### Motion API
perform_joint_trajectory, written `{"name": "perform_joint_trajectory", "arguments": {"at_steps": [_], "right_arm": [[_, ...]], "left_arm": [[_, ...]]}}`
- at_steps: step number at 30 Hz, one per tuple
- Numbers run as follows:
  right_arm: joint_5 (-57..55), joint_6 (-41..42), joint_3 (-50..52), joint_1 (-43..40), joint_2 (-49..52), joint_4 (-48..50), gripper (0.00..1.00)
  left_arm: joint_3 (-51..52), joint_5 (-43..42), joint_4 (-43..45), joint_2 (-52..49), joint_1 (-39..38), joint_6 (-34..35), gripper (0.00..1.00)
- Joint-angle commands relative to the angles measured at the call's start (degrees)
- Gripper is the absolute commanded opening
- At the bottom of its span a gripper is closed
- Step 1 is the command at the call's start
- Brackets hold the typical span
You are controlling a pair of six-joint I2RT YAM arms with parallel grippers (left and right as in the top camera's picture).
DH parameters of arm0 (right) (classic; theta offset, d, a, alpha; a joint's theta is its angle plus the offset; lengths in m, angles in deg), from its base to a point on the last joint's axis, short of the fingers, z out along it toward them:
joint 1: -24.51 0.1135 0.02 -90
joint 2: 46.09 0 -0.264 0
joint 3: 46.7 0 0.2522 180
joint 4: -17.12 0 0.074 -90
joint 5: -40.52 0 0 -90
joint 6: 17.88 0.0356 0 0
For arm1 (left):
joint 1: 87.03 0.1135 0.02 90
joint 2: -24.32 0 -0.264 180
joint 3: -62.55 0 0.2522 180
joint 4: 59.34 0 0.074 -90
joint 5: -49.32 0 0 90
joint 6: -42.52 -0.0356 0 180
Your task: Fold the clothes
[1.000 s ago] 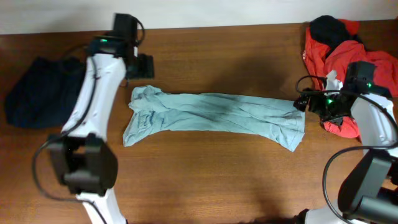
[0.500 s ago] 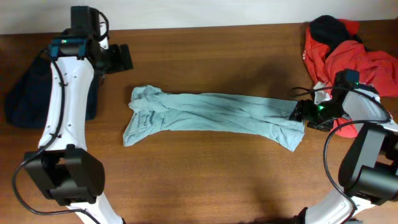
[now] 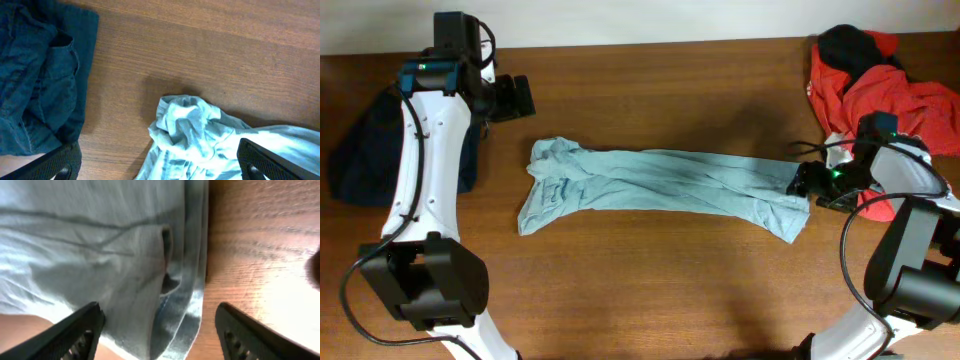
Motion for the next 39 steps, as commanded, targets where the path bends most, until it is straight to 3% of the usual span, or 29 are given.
{"name": "perform_joint_trajectory", "arguments": {"at_steps": [1, 8, 19, 28, 35, 36, 39], "right_arm": [[-0.7, -0.6, 2.3, -0.2, 0.4, 0.5, 0.78], [-1.2, -0.1, 4.3, -0.1, 0.5, 1.7, 0.76], [-1.2, 2.5, 4.5, 3.2, 0.5, 3.2, 0.53], [-1.0, 5.0, 4.5, 4.6, 0.5, 5.9, 0.08], [-1.0, 5.0, 4.3, 2.4, 0.5, 6.2, 0.05], [-1.0, 5.0, 4.3, 2.0, 0.5, 6.1, 0.08], [-1.2, 5.0, 4.3, 1.2, 0.5, 6.1, 0.33]], "left_arm": [[-0.3, -0.6, -0.5, 0.1, 0.0, -0.5, 0.99], [-0.3, -0.7, -0.9, 0.1, 0.0, -0.5, 0.99], [-0.3, -0.6, -1.2, 0.1, 0.0, -0.5, 0.99], [-0.3, -0.6, -3.1, 0.1, 0.0, -0.5, 0.99], [-0.3, -0.6, -4.0, 0.1, 0.0, -0.5, 0.99], [-0.3, -0.6, -4.1, 0.1, 0.0, -0.5, 0.99], [-0.3, -0.6, -4.2, 0.1, 0.0, -0.5, 0.99]]}}
